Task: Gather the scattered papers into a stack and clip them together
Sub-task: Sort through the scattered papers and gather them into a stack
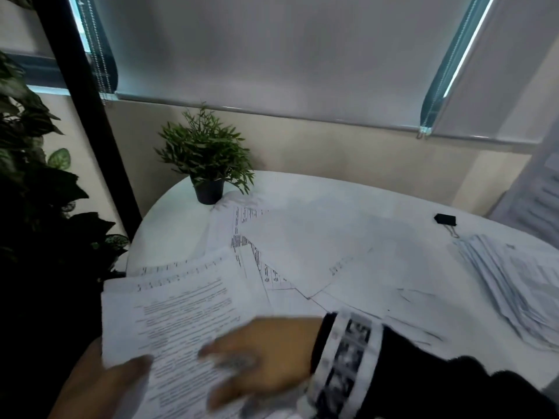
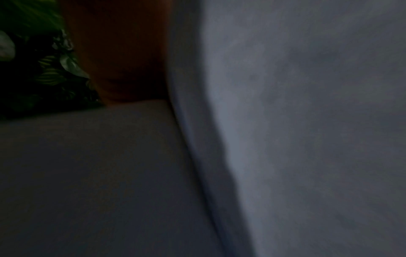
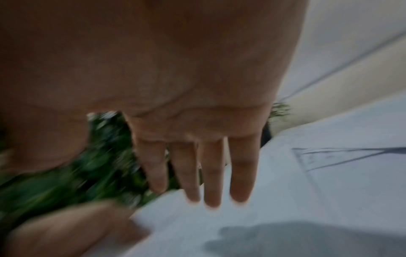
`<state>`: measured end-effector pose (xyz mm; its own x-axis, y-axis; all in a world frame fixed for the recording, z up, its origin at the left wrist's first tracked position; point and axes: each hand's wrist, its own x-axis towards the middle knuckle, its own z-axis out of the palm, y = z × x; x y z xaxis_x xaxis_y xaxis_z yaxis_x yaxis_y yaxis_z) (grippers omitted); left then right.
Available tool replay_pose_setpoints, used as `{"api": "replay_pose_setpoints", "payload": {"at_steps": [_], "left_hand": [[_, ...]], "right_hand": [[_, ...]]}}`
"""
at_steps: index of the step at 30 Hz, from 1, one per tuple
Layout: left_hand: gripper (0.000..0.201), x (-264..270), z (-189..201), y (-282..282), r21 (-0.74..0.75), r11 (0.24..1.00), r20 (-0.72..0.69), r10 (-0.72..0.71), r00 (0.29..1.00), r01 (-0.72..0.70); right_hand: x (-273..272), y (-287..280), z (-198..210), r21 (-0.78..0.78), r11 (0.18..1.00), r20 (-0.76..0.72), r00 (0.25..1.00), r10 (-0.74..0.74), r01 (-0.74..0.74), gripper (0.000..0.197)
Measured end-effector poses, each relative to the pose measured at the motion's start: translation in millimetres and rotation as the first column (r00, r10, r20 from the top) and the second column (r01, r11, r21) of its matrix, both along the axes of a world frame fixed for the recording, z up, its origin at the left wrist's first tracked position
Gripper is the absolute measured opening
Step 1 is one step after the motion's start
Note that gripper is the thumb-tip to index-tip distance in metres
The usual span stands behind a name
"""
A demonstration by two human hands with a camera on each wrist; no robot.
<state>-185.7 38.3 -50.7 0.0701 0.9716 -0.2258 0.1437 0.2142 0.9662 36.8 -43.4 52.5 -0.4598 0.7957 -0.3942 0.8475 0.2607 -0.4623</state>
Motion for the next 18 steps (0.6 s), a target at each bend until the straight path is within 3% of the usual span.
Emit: {"api": "replay_pose_setpoints", "payload": {"at_steps": [1,2,3,4,5,6,8,10,12,13,15,16,17,18], "left_hand": [[0.075,-1,0,-1,0.01,1.0,0.003,-0.028,1.0,0.028],[0.083,0,-6,2,0.047,0.996,-0.031,-0.076,0.997,0.077],[0.085,1,-1,-1,0.045,0.994,-0.04,-0.098,0.994,0.099],[0.077,1,1,-4,0.044,0.995,-0.045,-0.093,0.995,0.095],[0.066,0,0,-3,0.017,0.998,-0.019,-0.055,0.998,0.056],[0.056,-2,0,-3,0.026,0.997,-0.014,-0.071,0.997,0.071],[0.042,-3,4,-6,0.003,0.997,0.052,-0.081,0.995,0.081],[0.031,-1,14,-14,-0.016,0.998,0.088,-0.066,0.994,0.067],[0.037,-1,12,-13,-0.018,0.998,0.106,-0.059,0.993,0.061],[0.043,1,12,-13,-0.029,0.998,0.115,-0.058,0.992,0.062],[0.056,2,5,-10,-0.024,0.999,0.11,-0.026,0.994,0.028],[0.064,2,2,-10,0.01,1.0,0.087,0.008,0.996,-0.009],[0.073,3,4,-11,0.007,0.999,0.107,0.04,0.993,-0.041],[0.082,3,3,-11,0.026,0.997,0.104,0.067,0.992,-0.07]], "right_hand": [[18,14,-4,0.005,0.984,-0.003,0.984,-0.178,0.178,0.068],[33,21,-6,0.111,0.945,0.092,0.944,-0.318,0.308,0.073],[51,30,-11,0.268,0.872,0.21,0.858,-0.469,0.41,0.074],[67,37,-20,0.356,0.834,0.383,0.748,-0.543,0.423,0.071],[82,41,-29,0.345,0.811,0.483,0.652,-0.585,0.472,0.065],[90,43,-37,0.304,0.807,0.531,0.614,-0.584,0.506,0.058],[99,44,-44,0.253,0.82,0.536,0.631,-0.561,0.513,0.043],[99,45,-39,0.302,0.842,0.559,0.632,-0.537,0.448,0.031],[94,44,-27,0.373,0.822,0.544,0.617,-0.569,0.429,0.025],[91,44,-20,0.418,0.766,0.423,0.642,-0.639,0.487,0.023],[82,39,-2,0.441,0.586,-0.079,0.68,-0.729,0.68,0.019],[76,35,6,0.327,0.513,-0.416,0.608,-0.676,0.794,0.02],[69,29,15,0.133,0.5,-0.677,0.447,-0.585,0.856,0.022],[63,22,22,-0.047,0.532,-0.809,0.28,-0.517,0.845,0.025]]}}
